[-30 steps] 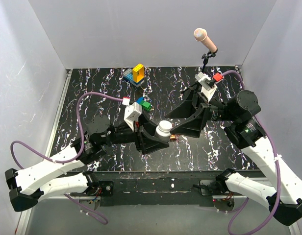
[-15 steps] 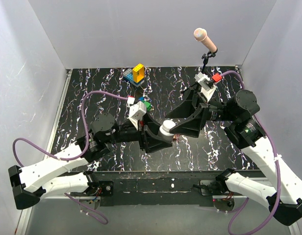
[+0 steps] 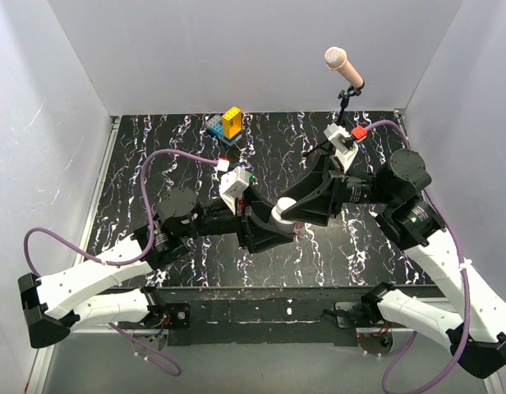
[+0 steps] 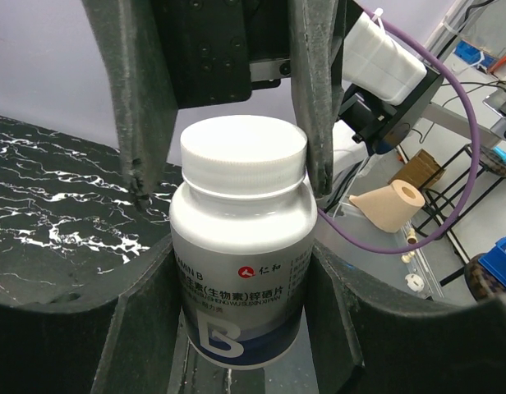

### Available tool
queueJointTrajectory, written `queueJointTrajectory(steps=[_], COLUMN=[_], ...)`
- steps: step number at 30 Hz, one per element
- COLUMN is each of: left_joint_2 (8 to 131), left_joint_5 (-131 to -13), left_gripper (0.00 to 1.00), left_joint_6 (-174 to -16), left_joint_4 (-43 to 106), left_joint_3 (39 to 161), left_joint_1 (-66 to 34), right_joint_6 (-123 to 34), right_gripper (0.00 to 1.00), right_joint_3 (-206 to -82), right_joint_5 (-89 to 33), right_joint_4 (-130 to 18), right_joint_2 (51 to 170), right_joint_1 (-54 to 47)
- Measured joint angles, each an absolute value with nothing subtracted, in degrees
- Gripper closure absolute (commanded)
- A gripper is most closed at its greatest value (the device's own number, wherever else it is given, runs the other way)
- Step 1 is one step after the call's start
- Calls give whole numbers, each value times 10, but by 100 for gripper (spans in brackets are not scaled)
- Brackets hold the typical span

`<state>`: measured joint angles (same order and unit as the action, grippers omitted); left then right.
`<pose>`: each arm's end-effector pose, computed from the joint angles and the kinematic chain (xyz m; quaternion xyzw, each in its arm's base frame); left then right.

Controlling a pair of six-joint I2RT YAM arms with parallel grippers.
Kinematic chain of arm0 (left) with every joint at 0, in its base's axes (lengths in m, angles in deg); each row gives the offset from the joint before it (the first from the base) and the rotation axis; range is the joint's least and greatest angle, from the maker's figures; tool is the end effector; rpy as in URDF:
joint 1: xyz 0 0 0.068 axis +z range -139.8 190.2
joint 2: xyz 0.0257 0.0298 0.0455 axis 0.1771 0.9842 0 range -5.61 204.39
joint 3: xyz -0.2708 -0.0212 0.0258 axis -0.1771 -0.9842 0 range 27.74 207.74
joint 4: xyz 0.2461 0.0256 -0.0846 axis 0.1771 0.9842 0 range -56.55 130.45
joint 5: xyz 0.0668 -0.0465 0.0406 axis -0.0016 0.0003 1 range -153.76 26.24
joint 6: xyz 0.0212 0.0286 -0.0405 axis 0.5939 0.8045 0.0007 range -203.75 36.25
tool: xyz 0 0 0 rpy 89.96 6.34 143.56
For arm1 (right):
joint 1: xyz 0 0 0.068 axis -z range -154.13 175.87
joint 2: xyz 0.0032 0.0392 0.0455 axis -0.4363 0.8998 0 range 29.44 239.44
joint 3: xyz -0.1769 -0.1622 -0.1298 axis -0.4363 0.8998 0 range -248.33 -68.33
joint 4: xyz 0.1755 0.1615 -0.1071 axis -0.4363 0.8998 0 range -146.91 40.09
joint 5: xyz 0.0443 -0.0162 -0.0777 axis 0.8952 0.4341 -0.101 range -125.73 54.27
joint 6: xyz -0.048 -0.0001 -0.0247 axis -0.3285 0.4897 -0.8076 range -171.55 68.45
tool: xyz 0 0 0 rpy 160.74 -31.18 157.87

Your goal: Sort the pills into containers

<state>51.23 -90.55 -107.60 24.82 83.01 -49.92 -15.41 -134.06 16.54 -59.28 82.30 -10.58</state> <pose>0.0992 -0.2050 0.4007 0.3654 0.5583 -0.6016 0.4391 0.1268 0.1287 0.4622 -0.3515 0.5440 0.6378 0.4167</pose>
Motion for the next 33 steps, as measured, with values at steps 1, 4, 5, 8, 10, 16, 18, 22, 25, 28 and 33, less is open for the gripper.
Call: queueJointTrajectory(steps=[1,4,5,8,10,16,18,22,25,28,33], left_joint_2=[515,520,521,521,522,522,522,521,519,518,513], left_joint_5=[-906,-904,-903,-903,-901,-900,-899,-895,-891,-884,-868], left_gripper=[100,100,100,100,100,100,100,100,98,83,45], left_joint_6=[-1076,-1076,-1076,-1075,-1074,-1073,-1073,-1072,-1071,-1069,-1068], left_joint_4=[248,248,248,249,251,254,255,255,258,260,270], left_joint_3=[830,830,830,831,833,834,834,834,834,834,834], left_joint_1=[-499,-499,-499,-499,-499,-499,-499,-499,-499,-500,-502], right_joint_6=[-156,-158,-158,-159,-159,-160,-160,-160,-161,-165,-172], right_gripper=[44,59,65,83,92,99,99,99,99,99,99], right_joint_3=[-1341,-1341,-1341,-1341,-1341,-1340,-1340,-1340,-1340,-1340,-1341], right_joint_5=[165,168,169,171,172,172,172,172,170,164,142], right_joint_4=[-592,-590,-589,-588,-588,-588,-588,-587,-586,-583,-565], right_joint_2=[823,823,823,823,823,822,822,822,821,819,814], right_joint_1=[-106,-106,-106,-106,-106,-106,-106,-106,-106,-106,-107])
